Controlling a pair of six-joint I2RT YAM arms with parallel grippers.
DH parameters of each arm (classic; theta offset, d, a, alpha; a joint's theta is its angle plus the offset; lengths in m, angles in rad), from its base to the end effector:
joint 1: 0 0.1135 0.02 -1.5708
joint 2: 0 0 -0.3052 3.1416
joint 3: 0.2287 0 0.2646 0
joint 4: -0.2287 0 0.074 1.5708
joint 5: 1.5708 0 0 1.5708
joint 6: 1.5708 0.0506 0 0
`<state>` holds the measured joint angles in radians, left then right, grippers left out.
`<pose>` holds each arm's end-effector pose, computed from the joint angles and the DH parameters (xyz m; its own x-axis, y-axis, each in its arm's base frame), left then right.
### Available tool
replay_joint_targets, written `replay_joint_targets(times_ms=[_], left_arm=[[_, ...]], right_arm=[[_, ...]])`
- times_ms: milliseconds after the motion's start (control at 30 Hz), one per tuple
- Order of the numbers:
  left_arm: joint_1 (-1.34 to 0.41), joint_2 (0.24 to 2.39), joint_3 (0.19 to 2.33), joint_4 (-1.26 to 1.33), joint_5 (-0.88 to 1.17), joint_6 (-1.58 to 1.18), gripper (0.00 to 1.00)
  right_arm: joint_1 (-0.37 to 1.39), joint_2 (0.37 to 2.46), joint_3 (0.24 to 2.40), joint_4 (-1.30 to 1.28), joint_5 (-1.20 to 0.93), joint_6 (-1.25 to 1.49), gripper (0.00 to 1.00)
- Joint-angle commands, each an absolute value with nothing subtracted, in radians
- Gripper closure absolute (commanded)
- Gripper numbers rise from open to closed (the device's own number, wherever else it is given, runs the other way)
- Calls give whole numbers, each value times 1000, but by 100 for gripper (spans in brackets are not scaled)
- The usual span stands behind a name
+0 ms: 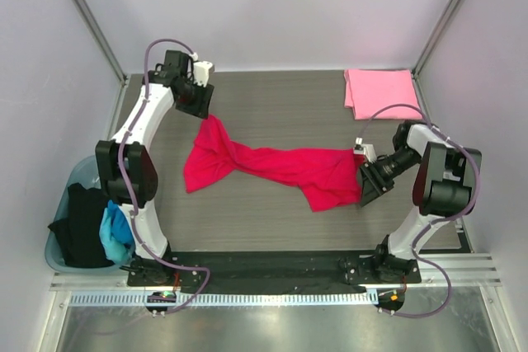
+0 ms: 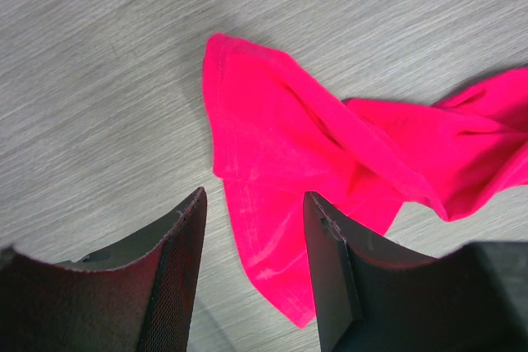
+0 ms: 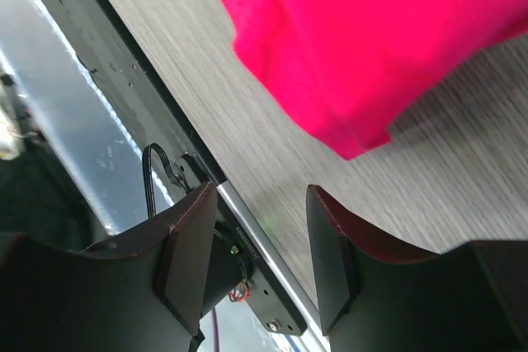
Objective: Fold and stack the t-shirts
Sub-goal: Flatten the tshirt out
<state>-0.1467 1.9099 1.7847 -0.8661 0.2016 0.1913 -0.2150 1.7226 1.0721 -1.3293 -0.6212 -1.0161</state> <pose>0.4460 -0.0762 0.3253 -0.7648 0.3013 -0.5695 0.4045 0.9125 -0.0604 0.2620 -0.0271 0.2012 -0.8118 -0.5303 -0.2445 -0.5515 0.5588 0.6193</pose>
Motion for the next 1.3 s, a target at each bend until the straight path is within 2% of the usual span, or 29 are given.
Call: replay_joint_targets(times_ms=[0,733,933,1167,1267], left_arm=[[-158,1852,1776,-861,184,207,48],[-207,1856,1776,-874,104,256,48],[-209,1861,1781,-873,89,262,48],[-209,1862,1773,-868,68,273,48],[-207,1856,1767,-868,60,282,48]], right_arm=[[-258,1778,1100,-1381,-664,-1042,47],[-267,2008,1200,-1290,-683,-991,47],[-267,2052,1226,-1299,-721,-982,58],[-270,2072,1265,-1410,-753,-1057,90],[-290,2036,1291,-1466,-746,-1078,94]])
